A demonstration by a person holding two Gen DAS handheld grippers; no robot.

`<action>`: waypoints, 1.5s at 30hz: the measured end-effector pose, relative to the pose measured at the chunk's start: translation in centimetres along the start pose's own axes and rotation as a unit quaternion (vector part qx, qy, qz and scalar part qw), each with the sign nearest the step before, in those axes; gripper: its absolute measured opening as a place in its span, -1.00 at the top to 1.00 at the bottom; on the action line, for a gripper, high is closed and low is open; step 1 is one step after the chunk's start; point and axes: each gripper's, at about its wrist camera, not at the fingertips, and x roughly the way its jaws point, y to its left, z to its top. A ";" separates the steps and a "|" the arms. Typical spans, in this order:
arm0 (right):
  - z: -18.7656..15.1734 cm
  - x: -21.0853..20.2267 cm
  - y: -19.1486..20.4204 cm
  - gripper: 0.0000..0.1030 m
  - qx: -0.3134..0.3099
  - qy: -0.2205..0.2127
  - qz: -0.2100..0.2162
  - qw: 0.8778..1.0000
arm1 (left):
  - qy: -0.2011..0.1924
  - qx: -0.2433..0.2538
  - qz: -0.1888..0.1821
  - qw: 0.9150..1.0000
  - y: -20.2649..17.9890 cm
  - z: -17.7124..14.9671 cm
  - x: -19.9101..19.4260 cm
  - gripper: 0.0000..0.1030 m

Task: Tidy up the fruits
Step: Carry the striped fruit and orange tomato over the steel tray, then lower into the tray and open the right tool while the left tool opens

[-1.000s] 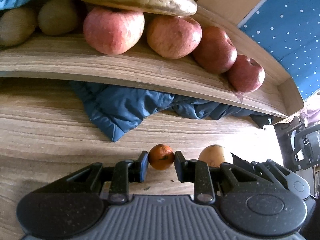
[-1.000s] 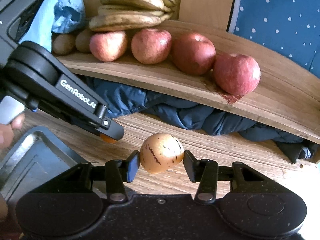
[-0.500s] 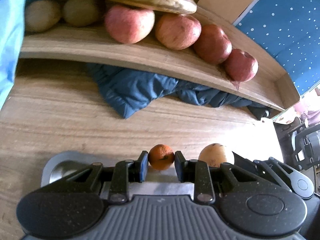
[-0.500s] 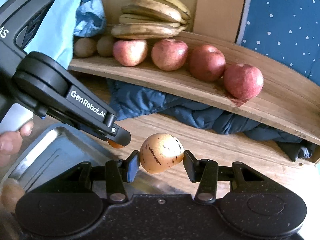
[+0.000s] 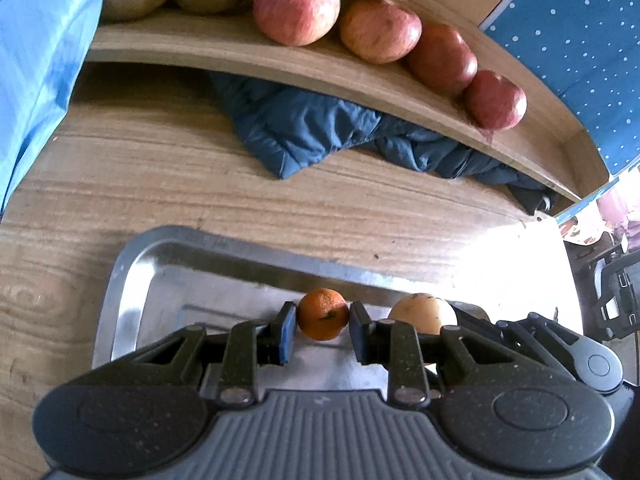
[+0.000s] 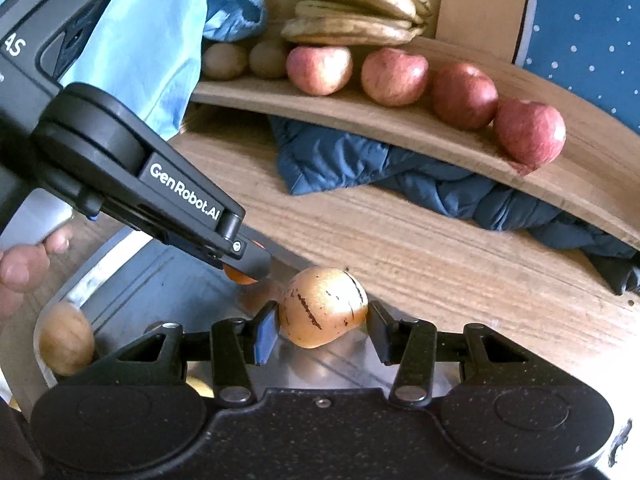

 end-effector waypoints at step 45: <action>-1.4 -0.8 -0.5 -0.16 0.004 0.004 0.007 1.000 | 0.002 -0.015 0.045 0.999 -0.3 -0.9 -0.2 0.06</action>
